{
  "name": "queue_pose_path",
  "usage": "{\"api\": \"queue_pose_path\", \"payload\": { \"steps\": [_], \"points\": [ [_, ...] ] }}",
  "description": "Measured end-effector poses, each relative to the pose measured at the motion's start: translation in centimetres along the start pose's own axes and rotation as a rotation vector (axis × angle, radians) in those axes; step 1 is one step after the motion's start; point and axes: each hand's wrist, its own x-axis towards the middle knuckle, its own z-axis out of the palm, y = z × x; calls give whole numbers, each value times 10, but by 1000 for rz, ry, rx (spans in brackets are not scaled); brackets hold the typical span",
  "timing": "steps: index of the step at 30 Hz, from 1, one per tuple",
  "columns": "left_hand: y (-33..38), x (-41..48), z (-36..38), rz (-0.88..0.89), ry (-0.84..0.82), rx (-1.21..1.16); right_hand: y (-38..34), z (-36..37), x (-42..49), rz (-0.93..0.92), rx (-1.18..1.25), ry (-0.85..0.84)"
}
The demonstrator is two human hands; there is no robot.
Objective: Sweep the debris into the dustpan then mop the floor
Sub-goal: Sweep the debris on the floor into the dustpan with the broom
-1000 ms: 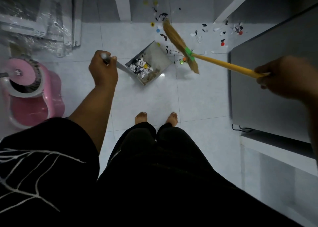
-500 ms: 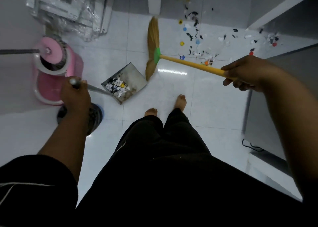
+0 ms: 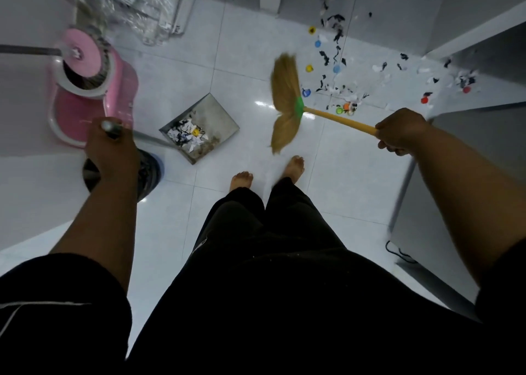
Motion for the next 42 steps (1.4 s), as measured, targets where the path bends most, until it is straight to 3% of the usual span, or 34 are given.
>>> {"api": "queue_pose_path", "payload": {
  "steps": [4,8,11,17,19,24,30,35,42],
  "points": [
    [31,-9,19,8,-70,-115,17,-20,-4,-72,-155,83],
    [56,-6,36,51,-87,-247,36,-47,-20,-125,-10,125],
    [76,0,41,86,-96,-357,57,-64,-37,-186,26,68],
    [114,11,41,173,-89,-337,66,-41,-23,-161,84,-101],
    [130,10,44,200,-91,-340,64,-27,-9,-164,-23,-108],
    [161,9,59,298,-128,-295,79,-36,24,-222,-580,70],
    [198,0,81,351,-151,-277,99,-84,46,-181,-658,135],
    [229,4,96,378,-209,-248,96,-118,34,-175,-534,155],
    [282,59,145,438,-301,-328,54,-176,6,-134,10,125]
  ]
}}
